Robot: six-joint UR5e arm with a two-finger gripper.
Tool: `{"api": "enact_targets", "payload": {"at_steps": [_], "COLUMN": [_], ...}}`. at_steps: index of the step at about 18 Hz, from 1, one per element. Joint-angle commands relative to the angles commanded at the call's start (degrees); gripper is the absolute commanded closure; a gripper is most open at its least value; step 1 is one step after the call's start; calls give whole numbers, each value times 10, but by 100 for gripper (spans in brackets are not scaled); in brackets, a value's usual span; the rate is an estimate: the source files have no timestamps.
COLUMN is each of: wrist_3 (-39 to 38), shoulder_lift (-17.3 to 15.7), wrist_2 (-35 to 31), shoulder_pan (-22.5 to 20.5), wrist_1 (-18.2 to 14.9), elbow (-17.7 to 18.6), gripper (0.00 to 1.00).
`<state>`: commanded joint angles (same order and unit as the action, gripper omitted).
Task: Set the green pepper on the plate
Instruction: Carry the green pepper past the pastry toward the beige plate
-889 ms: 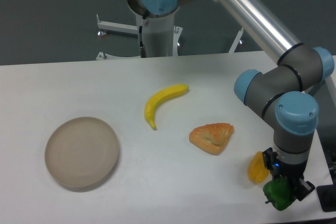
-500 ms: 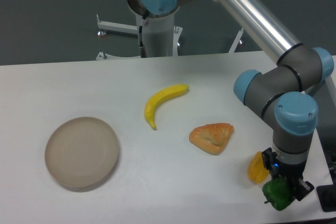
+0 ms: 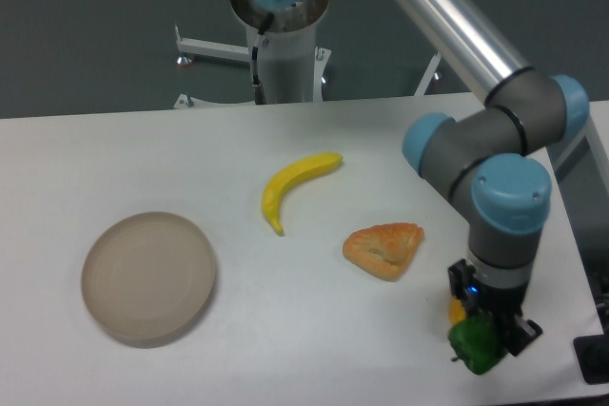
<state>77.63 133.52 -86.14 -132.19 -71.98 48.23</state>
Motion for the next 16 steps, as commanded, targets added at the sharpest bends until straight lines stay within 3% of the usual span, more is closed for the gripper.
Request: {"api": "enact_targets", "payload": {"at_steps": [7,16], "wrist_3": [-140,-382], "shoulder_lift": [-100,-123], "wrist_2": [11,0], "shoulder_pan": [63,199], "wrist_1": [5,15], "elbow": [145,214], "gripper": [60,60]}}
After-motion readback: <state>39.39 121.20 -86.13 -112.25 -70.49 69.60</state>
